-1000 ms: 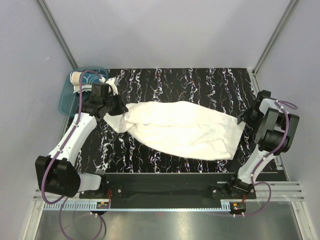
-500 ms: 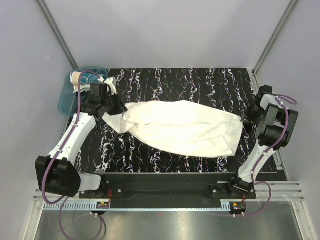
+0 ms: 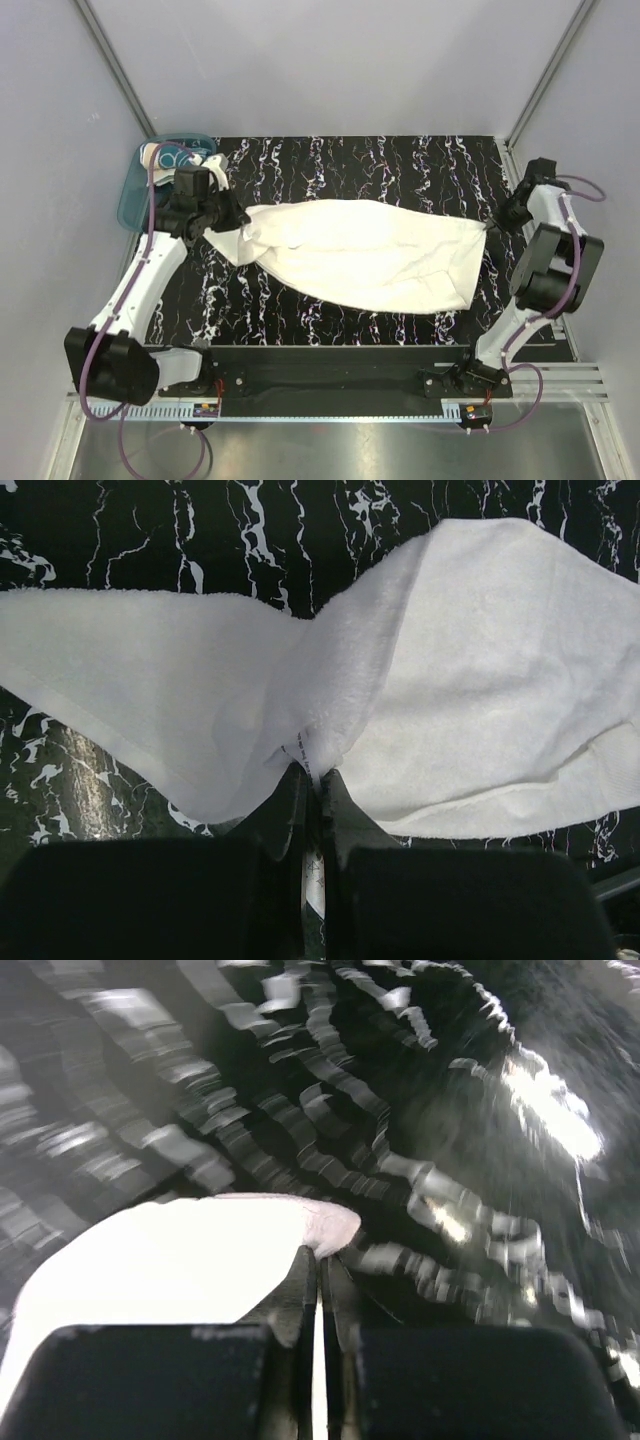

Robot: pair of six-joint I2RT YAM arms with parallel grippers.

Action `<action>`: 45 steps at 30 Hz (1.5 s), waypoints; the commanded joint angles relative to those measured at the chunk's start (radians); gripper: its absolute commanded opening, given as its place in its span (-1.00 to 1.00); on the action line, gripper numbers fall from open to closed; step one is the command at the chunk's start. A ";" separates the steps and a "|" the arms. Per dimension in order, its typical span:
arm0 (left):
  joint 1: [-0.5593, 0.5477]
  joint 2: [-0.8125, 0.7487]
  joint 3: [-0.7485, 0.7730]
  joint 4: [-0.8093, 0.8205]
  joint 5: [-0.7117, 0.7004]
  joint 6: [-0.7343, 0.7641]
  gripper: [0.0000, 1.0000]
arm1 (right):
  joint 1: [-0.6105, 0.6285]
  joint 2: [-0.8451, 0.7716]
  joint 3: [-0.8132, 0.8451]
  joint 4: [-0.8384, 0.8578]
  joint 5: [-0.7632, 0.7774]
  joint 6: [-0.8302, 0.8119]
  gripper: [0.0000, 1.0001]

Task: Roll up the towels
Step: Flatten the towel

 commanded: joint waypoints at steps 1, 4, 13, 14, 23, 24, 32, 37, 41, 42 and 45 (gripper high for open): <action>0.005 -0.145 0.081 -0.014 -0.038 0.011 -1.00 | 0.008 -0.293 0.119 -0.103 -0.038 -0.027 -1.00; 0.005 -0.248 0.093 -0.025 -0.014 -0.002 -1.00 | 0.008 -0.474 0.127 -0.137 -0.085 -0.029 -1.00; 0.005 -0.543 0.252 -0.060 0.006 0.032 -1.00 | 0.008 -0.884 0.272 -0.186 -0.191 -0.053 -1.00; 0.005 -0.558 0.275 -0.068 -0.002 0.041 -1.00 | 0.014 -0.906 0.298 -0.212 -0.170 -0.058 -1.00; -0.020 -0.597 0.564 -0.174 -0.028 0.001 -1.00 | 0.031 -0.987 0.486 -0.337 -0.001 -0.026 -1.00; -0.020 -0.598 0.566 -0.171 -0.032 0.000 -1.00 | 0.037 -0.975 0.486 -0.340 0.019 -0.026 -1.00; -0.020 -0.506 0.401 -0.153 -0.078 -0.037 -1.00 | 0.037 -0.848 0.333 -0.282 0.070 -0.029 -1.00; -0.017 -0.373 0.225 -0.007 -0.098 -0.012 -1.00 | 0.037 -0.753 0.057 -0.009 -0.016 0.034 -1.00; 0.015 -0.125 0.170 0.091 -0.031 0.001 -1.00 | 0.037 -0.629 -0.069 0.180 -0.024 0.065 -1.00; 0.025 -0.073 0.179 0.093 -0.034 0.006 -1.00 | 0.037 -0.565 -0.095 0.218 -0.022 0.065 -1.00; 0.077 0.154 0.219 0.107 -0.002 0.000 -1.00 | 0.037 -0.408 -0.106 0.344 -0.027 0.062 -1.00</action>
